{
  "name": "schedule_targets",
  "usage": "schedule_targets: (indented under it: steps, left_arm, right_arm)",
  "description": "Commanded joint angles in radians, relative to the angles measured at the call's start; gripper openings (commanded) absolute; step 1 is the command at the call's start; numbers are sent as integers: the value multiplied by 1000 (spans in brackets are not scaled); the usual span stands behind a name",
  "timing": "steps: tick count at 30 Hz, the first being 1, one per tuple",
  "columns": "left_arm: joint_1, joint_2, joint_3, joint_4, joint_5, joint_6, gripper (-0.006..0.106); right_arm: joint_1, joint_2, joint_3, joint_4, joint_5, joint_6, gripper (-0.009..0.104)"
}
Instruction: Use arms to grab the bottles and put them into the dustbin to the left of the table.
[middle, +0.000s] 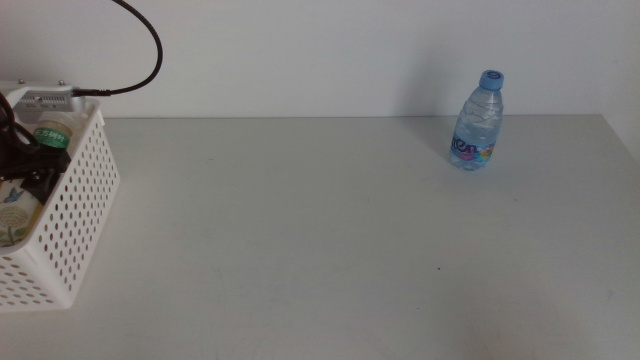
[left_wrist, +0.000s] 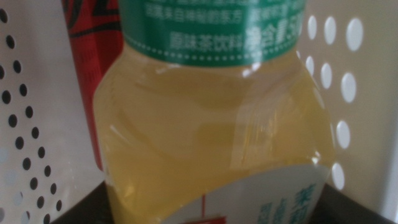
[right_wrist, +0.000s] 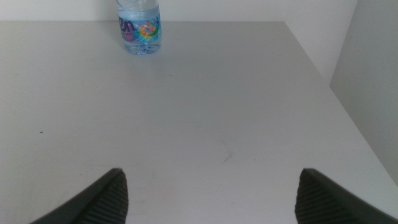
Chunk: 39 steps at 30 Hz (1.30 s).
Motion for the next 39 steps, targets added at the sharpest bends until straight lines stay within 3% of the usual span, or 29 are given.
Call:
schedule_targets:
  steps: [1,5,6,12,21,26,32,39]
  left_arm:
    - [2,-64,-42,-23,30,13,58]
    - [1,-78,-45,1,60,-20,92]
    - [1,-89,-46,5,75,-40,94]
    - [-1,-198,-52,-1,84,-167,94]
    - [-32,-401,-55,-285,72,-150,94]
    - [-202,-501,-54,-266,-16,-38,94]
    - [-424,-589,-47,-224,-99,-38,94]
    - [-671,-870,227,-119,-346,-121,94]
  right_arm:
    - [-7,-22,-9,-16,-72,-9,94]
    - [-7,-22,-9,-16,-72,-9,94]
    - [-7,-22,-9,-16,-72,-9,94]
    - [-7,-22,-9,-16,-72,-9,94]
    - [-7,-22,-9,-16,-72,-9,94]
    - [-7,-22,-9,-16,-72,-9,94]
    - [-7,-22,-9,-16,-72,-9,94]
    - [-7,-22,-9,-16,-72,-9,94]
